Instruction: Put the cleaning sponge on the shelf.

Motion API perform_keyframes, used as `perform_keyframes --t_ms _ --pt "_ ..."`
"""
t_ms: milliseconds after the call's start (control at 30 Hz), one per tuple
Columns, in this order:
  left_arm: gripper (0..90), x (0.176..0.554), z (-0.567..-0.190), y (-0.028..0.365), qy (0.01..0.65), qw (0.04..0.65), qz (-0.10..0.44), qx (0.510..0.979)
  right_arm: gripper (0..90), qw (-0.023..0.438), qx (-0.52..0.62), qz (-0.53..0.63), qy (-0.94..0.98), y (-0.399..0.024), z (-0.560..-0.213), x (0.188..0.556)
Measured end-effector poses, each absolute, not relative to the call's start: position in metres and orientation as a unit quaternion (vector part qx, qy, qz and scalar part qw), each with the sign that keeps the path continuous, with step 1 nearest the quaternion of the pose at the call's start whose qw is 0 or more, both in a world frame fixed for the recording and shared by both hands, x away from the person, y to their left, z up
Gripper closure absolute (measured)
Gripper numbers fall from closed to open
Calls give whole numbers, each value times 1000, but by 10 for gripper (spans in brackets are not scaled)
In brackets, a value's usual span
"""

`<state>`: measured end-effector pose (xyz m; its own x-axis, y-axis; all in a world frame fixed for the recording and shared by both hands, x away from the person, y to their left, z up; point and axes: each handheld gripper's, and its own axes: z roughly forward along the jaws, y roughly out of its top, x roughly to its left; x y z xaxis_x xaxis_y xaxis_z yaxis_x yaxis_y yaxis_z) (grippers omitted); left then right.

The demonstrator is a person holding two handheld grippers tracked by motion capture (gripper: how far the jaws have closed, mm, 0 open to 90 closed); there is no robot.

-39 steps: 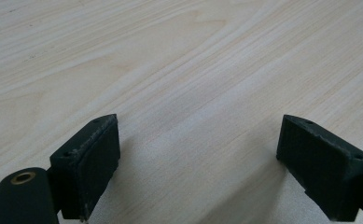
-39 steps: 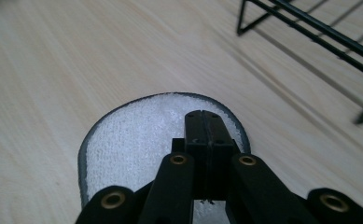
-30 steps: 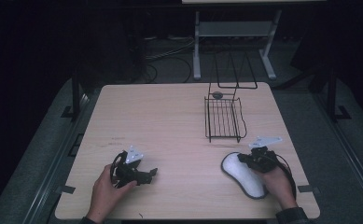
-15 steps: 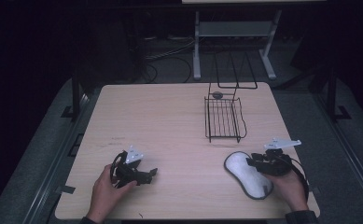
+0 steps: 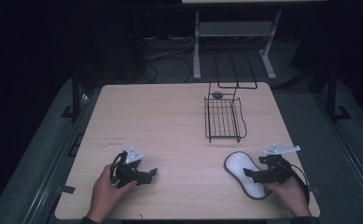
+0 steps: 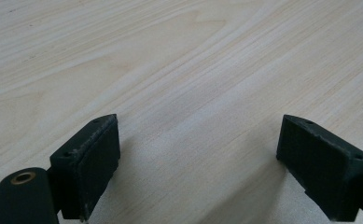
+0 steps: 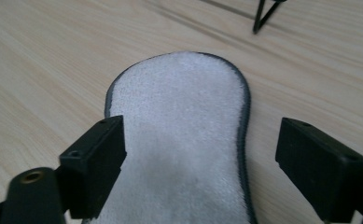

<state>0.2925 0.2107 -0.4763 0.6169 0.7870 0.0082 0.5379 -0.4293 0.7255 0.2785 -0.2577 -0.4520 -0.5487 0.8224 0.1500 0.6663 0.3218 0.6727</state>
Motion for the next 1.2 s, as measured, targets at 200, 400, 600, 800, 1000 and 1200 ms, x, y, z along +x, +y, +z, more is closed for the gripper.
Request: perform_keyframes --t_ms 200,400,600,800,1000,1200 --pt "125 292 -476 211 401 353 176 827 130 106 453 345 816 -251 -456 279" --pt "125 292 -476 211 401 353 176 827 114 103 451 333 822 -247 -460 280" --pt "125 292 -476 211 401 353 176 827 108 101 447 322 828 -244 -463 281" --pt "125 292 -476 211 401 353 176 827 110 98 447 311 833 -241 -465 282" --pt "125 292 -476 211 401 353 176 827 148 92 446 308 835 -241 -466 283" --pt "125 292 -476 211 401 353 176 827 194 90 441 309 838 -240 -464 282"
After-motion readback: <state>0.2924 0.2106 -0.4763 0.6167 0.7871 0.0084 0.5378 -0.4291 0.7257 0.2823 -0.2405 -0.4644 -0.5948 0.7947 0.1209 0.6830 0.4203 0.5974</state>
